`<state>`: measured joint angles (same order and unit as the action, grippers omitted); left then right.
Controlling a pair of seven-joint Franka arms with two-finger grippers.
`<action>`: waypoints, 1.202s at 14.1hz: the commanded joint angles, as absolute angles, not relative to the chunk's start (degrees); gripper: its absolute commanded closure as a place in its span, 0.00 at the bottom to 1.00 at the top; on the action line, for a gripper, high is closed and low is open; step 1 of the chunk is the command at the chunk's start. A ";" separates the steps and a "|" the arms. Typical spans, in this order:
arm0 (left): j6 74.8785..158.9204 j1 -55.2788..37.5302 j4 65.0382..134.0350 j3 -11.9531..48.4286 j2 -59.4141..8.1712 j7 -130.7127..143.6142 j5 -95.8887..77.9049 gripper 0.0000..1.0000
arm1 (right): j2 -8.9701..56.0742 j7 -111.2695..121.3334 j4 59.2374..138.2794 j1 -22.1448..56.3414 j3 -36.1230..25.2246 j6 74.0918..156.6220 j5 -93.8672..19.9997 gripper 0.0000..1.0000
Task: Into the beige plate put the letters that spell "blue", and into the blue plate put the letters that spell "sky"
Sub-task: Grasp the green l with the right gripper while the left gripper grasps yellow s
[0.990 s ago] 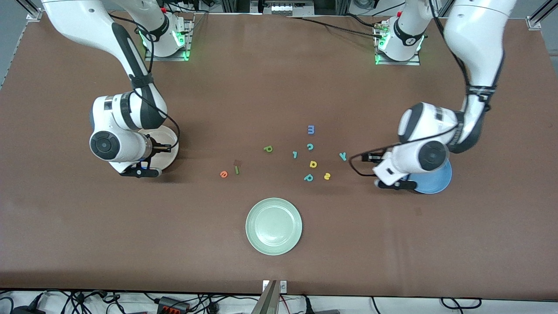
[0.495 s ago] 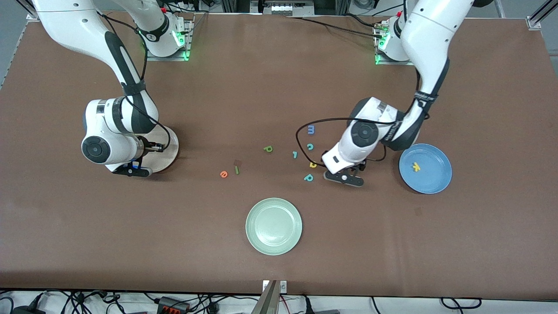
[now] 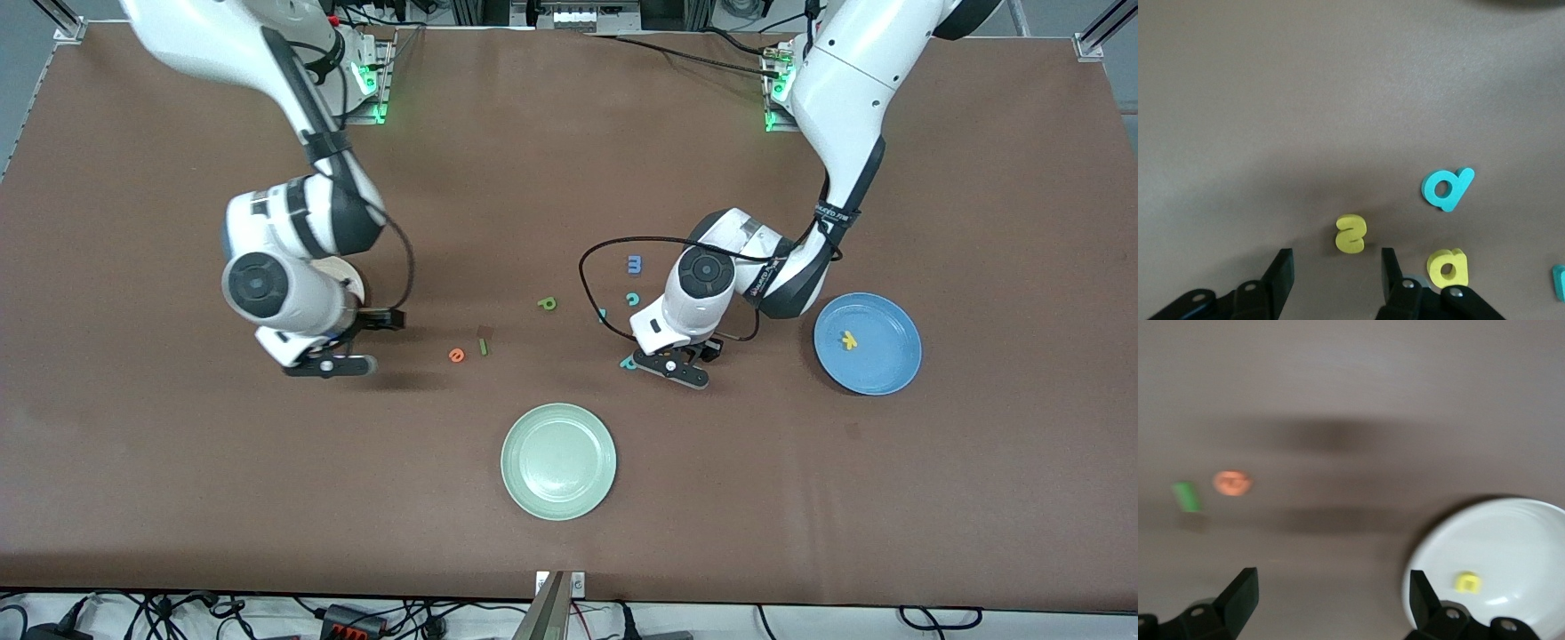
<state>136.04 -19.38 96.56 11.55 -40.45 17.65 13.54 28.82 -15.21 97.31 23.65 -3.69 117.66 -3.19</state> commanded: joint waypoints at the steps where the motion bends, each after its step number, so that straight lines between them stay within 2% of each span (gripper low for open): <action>1: 136.76 -19.51 94.92 11.43 -42.18 16.52 14.94 0.44 | 35.49 -15.99 89.67 27.15 -3.96 117.51 -4.04 0.07; 3: 138.07 -19.60 94.92 11.43 -42.36 16.52 15.03 0.44 | 38.31 -16.17 87.46 28.73 -3.96 118.03 -5.18 0.18; 8: 140.27 -19.60 95.36 11.43 -43.42 16.52 15.03 0.47 | 42.62 -20.47 85.87 33.65 -3.96 126.03 -7.91 0.40; 9: 140.27 -19.69 95.36 11.43 -43.42 16.52 15.03 0.52 | 42.89 -20.13 85.87 34.01 -3.96 126.30 -7.82 0.41; 11: 140.27 -19.60 95.36 11.43 -43.33 16.52 15.03 0.77 | 43.77 -20.21 85.87 34.54 -3.96 127.26 -7.82 0.46; 12: 140.01 -19.60 95.36 11.43 -43.16 16.61 14.94 0.87 | 44.20 -20.21 85.87 34.89 -3.96 127.96 -7.74 0.49; 13: 139.92 -19.43 95.27 11.43 -42.98 16.79 14.94 0.91 | 44.47 -20.21 85.87 35.41 -3.96 128.14 -7.65 0.52; 15: 138.35 -18.55 95.27 11.43 -41.58 16.79 14.94 0.92 | 44.82 -20.13 85.87 35.60 -4.04 128.14 -7.12 0.52; 17: 133.01 -17.15 95.01 11.43 -38.08 16.79 14.94 0.91 | 45.44 -20.04 85.87 35.60 -4.22 128.23 -6.86 0.52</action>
<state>137.97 -18.63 95.23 11.32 -42.05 17.03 13.57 44.20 -19.93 87.18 35.14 -3.65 127.96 -7.01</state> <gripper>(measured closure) 0.784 0.520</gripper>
